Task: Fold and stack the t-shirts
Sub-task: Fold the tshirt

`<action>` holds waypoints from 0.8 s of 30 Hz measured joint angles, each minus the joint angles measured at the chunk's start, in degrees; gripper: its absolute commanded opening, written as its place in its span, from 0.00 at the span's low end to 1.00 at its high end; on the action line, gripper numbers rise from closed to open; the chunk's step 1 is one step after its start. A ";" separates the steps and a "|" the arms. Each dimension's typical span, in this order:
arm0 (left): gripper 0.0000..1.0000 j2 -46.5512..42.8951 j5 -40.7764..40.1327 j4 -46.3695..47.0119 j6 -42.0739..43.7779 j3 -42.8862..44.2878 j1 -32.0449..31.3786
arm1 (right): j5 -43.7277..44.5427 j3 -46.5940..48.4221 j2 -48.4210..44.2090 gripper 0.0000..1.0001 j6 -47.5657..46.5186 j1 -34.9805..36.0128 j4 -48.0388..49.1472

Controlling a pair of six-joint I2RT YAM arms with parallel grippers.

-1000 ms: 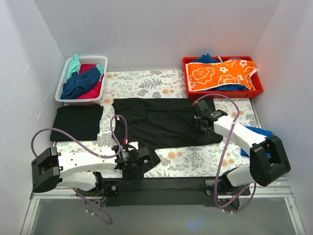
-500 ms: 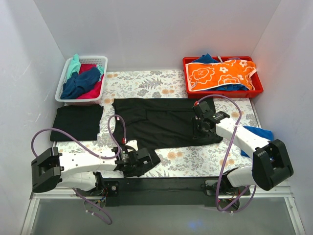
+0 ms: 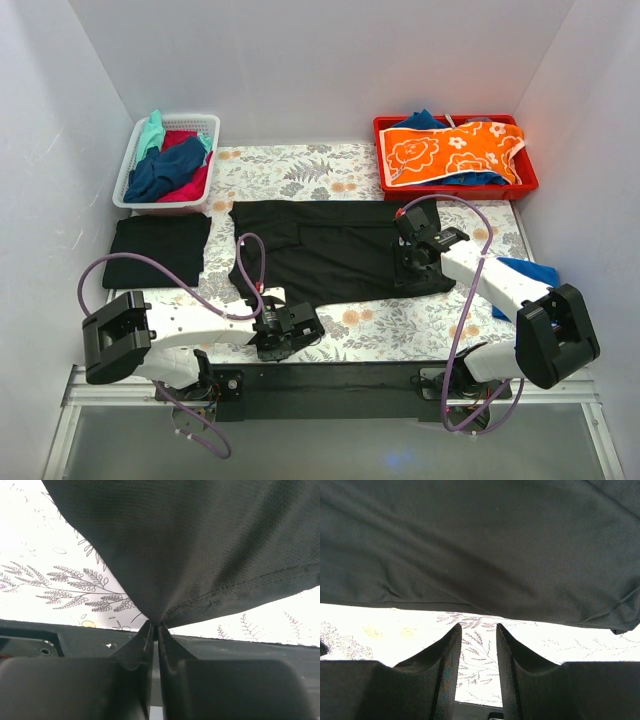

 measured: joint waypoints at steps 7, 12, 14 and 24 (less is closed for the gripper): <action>0.00 -4.11 -0.33 -6.23 -0.42 -1.79 0.00 | 0.98 -0.28 -1.01 0.39 0.20 0.02 -0.83; 0.00 -11.50 -1.90 -16.70 -0.42 -0.59 0.00 | 5.09 -0.31 -8.20 0.50 1.25 -0.02 -3.89; 0.00 -14.97 -2.75 -19.93 -0.42 0.63 0.00 | 6.73 -0.31 -11.43 0.50 1.70 -0.24 -4.85; 0.00 -15.17 -4.46 -24.33 -0.39 2.05 0.00 | 9.22 -8.11 -15.39 0.43 7.56 -1.99 -11.63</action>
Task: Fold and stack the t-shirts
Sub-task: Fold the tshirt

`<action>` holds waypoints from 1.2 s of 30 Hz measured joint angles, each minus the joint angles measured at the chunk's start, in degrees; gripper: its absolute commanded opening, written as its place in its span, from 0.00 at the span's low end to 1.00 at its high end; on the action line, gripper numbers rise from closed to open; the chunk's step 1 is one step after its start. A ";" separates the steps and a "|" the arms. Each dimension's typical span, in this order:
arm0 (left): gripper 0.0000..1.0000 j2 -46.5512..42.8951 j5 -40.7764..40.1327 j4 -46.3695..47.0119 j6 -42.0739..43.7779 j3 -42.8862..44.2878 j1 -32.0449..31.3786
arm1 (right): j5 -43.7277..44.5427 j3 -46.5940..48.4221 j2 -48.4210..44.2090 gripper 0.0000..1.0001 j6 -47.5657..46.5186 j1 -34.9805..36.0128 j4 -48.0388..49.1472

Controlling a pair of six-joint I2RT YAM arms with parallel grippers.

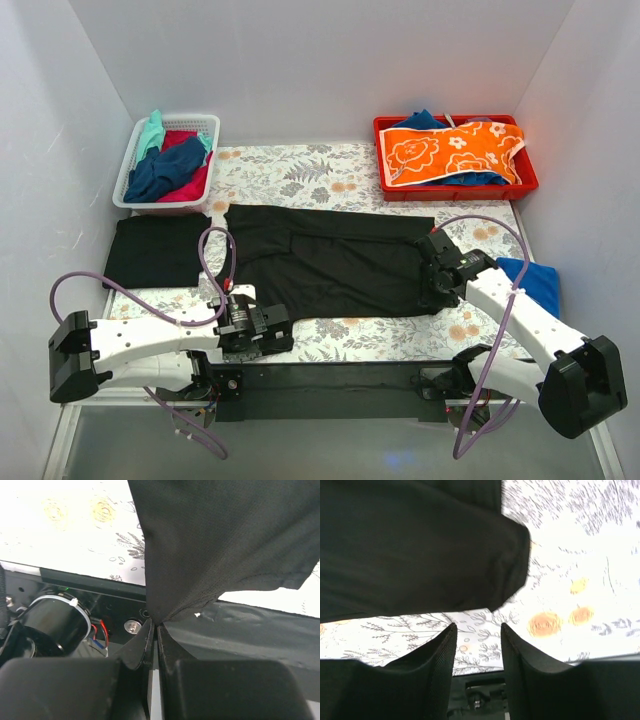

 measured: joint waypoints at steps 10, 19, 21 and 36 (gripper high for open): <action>0.00 1.70 -2.97 -0.57 0.02 4.50 0.00 | -0.85 -3.21 -0.31 0.33 6.36 -2.73 -3.04; 0.00 1.22 -3.82 -0.59 0.00 4.94 0.00 | -0.46 -4.33 -0.31 0.34 9.05 -4.39 -4.00; 0.00 0.74 -3.87 -0.63 0.00 5.03 0.00 | -0.13 -4.33 0.04 0.34 9.20 -5.18 -3.87; 0.00 -0.70 -3.98 -0.61 0.00 5.22 0.00 | -1.29 -5.81 9.90 0.29 7.52 -8.70 5.92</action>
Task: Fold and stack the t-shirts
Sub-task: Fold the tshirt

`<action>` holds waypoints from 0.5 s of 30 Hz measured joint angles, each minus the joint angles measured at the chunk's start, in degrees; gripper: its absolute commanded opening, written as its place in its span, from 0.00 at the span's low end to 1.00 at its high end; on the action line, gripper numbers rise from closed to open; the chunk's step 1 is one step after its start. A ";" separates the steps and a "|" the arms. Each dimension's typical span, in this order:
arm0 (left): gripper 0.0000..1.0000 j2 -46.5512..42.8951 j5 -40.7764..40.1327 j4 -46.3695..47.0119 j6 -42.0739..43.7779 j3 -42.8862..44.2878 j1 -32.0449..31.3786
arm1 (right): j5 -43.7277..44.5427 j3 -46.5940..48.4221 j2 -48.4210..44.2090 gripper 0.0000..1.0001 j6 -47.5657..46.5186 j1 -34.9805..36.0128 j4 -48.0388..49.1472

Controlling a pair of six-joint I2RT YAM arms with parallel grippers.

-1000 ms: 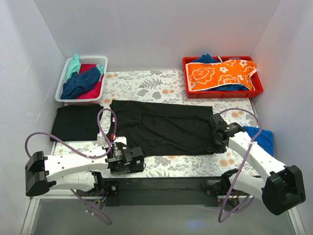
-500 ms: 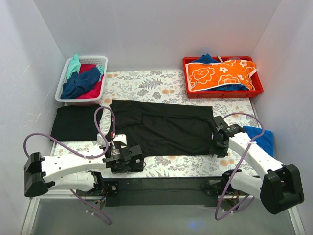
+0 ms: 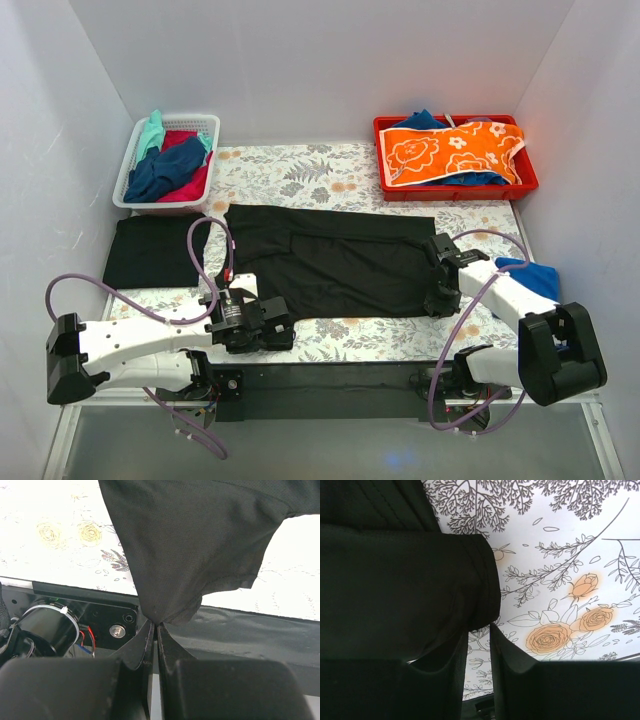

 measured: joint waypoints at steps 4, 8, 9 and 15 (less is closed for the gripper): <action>0.00 -0.66 0.00 -0.02 0.00 0.00 0.00 | -0.63 -0.39 -0.26 0.28 -0.44 -0.04 0.87; 0.00 -0.68 0.00 0.00 0.00 0.00 0.00 | -0.66 -0.76 -0.70 0.33 -0.68 -0.24 1.22; 0.00 -0.68 0.00 0.00 0.00 0.00 -0.02 | -0.59 -0.76 -0.66 0.34 -0.94 -0.26 1.27; 0.00 -0.74 -0.02 0.00 0.00 0.00 0.00 | -0.52 0.63 1.77 0.27 -3.08 -0.79 1.01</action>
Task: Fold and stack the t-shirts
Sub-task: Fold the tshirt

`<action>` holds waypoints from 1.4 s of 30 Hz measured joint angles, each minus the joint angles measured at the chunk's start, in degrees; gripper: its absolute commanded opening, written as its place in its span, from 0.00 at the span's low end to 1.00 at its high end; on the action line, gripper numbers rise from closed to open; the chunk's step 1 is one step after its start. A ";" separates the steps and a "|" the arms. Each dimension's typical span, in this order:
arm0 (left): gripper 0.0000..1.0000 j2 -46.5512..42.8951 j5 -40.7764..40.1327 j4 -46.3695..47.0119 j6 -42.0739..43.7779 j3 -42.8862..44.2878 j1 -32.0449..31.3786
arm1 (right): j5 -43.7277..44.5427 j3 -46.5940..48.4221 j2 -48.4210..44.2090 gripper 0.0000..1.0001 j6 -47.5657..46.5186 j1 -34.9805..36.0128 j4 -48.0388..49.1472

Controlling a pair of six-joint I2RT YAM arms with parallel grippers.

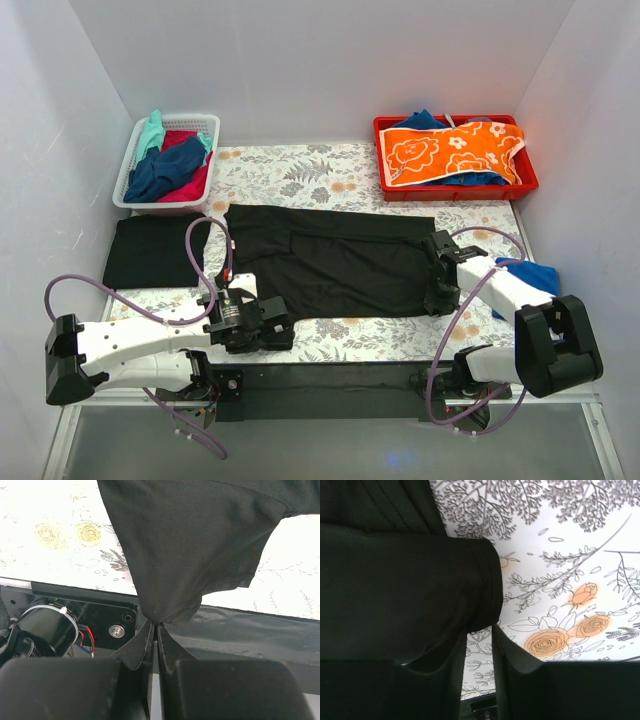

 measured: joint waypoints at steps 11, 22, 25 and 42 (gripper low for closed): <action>0.00 -0.59 0.00 0.00 0.00 0.28 -0.02 | -3.91 1.27 2.89 0.01 -4.42 -2.10 3.19; 0.00 0.79 -1.95 -0.63 0.00 6.64 0.00 | -2.25 1.18 -5.66 0.01 -3.19 -2.47 3.61; 0.00 2.14 -3.80 -0.52 0.00 11.19 0.00 | -2.10 2.47 -11.72 0.01 -2.32 -2.45 0.07; 0.00 3.89 -21.00 -0.02 -0.09 24.26 23.26 | -1.27 9.84 -19.06 0.01 1.25 -2.47 -11.32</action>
